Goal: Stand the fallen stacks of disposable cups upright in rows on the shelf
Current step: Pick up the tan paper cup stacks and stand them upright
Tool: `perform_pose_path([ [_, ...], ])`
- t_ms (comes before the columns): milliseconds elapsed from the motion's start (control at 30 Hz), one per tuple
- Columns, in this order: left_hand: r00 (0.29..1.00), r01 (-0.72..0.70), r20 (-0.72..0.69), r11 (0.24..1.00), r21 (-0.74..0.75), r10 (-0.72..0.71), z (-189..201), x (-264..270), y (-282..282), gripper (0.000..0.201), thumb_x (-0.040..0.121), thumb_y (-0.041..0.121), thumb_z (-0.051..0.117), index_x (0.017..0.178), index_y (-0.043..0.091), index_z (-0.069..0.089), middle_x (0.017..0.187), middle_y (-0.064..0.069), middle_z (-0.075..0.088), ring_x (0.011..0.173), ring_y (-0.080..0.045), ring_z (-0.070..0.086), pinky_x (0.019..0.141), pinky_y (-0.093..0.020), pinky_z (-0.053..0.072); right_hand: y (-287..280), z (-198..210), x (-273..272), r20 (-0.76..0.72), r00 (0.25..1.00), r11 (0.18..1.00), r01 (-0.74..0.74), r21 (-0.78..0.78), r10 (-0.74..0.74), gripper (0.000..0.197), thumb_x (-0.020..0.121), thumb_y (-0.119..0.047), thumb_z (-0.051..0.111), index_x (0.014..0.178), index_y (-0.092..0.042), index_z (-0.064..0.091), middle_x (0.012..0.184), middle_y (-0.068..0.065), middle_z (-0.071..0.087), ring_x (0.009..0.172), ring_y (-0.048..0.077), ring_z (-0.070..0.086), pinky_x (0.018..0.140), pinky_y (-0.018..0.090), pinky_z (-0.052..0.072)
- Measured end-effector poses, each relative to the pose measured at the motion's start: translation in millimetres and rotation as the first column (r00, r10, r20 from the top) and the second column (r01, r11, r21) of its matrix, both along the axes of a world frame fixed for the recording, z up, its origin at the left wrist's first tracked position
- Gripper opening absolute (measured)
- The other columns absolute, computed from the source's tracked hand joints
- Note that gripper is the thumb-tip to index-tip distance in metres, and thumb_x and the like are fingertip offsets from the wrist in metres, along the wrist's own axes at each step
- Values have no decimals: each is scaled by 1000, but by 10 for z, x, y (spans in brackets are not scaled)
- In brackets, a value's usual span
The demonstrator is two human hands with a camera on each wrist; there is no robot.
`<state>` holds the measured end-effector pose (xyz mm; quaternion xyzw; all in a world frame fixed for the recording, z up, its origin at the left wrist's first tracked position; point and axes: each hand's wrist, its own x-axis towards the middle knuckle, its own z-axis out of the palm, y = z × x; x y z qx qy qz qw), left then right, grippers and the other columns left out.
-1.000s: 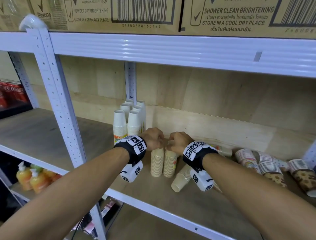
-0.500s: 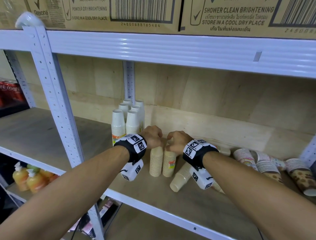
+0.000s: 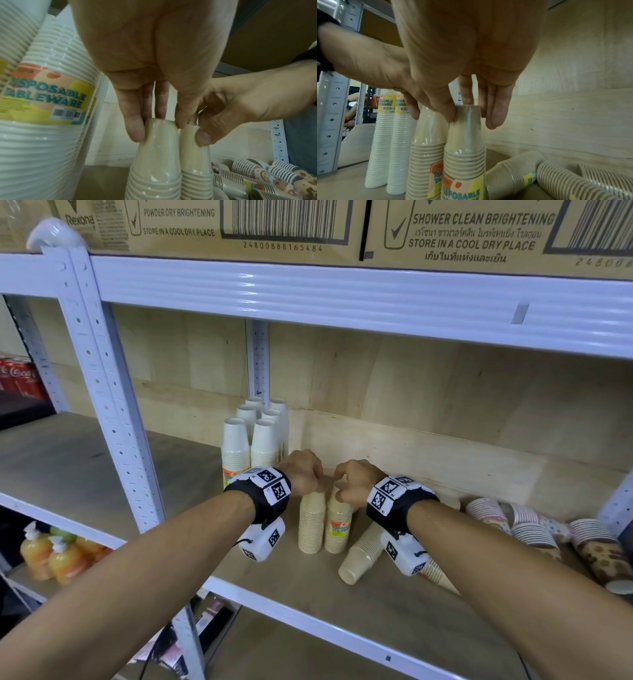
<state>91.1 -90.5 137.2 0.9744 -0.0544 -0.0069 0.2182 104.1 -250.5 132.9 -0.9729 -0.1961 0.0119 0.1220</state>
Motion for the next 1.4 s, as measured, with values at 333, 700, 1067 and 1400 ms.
perform_pose_path([
  [333,1000,14,2,999,37,-14,38,4,-14,36,80,35,72,113,20,68,111,2,63,101,-18,60,85,-32,53,15,5,-4,-12,999,999,35,5,-35,31,84,-20,65,111,-6,66,105,13,66,94,28,65,66,26,45],
  [700,997,64,-39,998,6,-63,40,-4,-29,31,82,26,71,112,19,69,110,2,67,101,-16,62,84,-28,52,22,-9,5,-23,998,998,57,25,-56,31,82,-21,67,108,-5,67,103,13,68,92,27,66,71,28,52],
  [1067,993,77,-93,994,82,-69,66,32,-93,36,83,15,72,119,13,67,116,-2,65,103,-19,61,79,-26,51,11,44,19,-44,998,999,42,34,-41,34,80,-23,70,110,-7,66,105,13,66,94,28,65,76,31,53],
  [1400,994,105,-51,984,141,-99,431,274,-145,39,81,10,71,120,11,68,119,-4,65,102,-19,61,83,-29,54,-65,338,209,-72,997,984,48,174,-36,38,75,-31,77,108,-15,65,98,3,62,85,18,61,57,22,43],
])
